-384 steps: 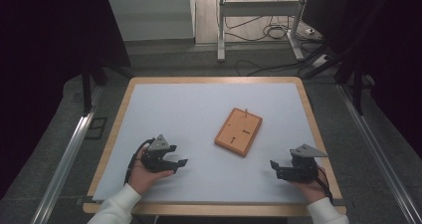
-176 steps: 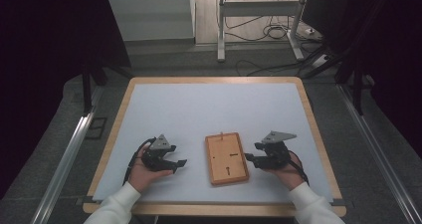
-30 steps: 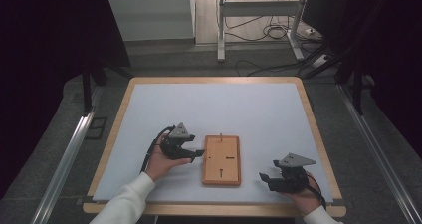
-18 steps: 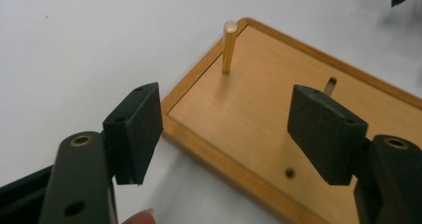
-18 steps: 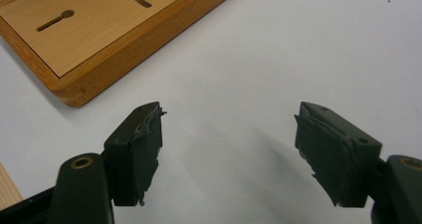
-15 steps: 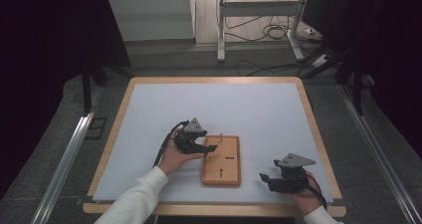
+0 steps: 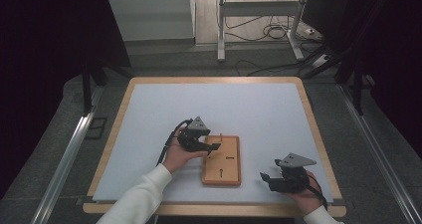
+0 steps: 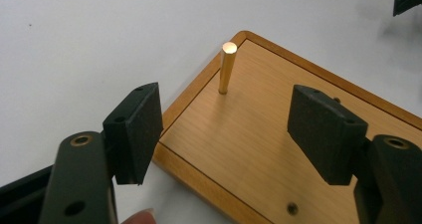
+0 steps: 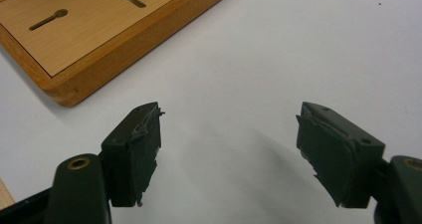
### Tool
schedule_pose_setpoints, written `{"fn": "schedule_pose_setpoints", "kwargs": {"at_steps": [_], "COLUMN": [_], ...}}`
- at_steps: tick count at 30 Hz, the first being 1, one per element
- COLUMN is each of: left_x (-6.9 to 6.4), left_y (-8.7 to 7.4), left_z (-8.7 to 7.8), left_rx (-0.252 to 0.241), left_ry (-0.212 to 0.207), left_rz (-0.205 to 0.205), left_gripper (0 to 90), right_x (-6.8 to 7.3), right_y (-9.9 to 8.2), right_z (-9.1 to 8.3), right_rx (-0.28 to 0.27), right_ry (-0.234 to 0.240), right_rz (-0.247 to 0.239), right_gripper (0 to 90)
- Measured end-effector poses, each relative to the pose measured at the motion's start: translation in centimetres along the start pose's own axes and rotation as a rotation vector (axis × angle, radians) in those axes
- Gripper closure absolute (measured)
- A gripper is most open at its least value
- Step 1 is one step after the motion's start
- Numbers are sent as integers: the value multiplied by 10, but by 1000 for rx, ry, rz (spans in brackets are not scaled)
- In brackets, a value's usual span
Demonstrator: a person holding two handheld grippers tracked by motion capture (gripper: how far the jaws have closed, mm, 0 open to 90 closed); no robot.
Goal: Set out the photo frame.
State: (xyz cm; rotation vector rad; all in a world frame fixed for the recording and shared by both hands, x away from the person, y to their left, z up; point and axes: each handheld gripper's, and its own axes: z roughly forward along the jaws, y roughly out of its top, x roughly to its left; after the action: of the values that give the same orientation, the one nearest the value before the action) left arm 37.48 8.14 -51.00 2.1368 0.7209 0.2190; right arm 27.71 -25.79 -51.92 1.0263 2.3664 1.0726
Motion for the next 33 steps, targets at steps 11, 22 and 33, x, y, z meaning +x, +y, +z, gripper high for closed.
{"fn": "schedule_pose_setpoints", "kwargs": {"at_steps": [11,22,33], "left_x": [5,3,4], "left_y": [8,14,12], "left_z": [22,32,36], "left_rx": [0,-11,-2], "left_ry": [-14,-55,-51], "left_rz": [21,54,50], "left_gripper": [380,630,803], "right_x": [-2,-2,-2], "right_y": [-1,-1,-2], "right_z": [-1,0,2], "right_rx": [2,6,13], "right_ry": [-3,-5,-6], "right_rz": [2,4,1], "right_gripper": [251,251,252]}}
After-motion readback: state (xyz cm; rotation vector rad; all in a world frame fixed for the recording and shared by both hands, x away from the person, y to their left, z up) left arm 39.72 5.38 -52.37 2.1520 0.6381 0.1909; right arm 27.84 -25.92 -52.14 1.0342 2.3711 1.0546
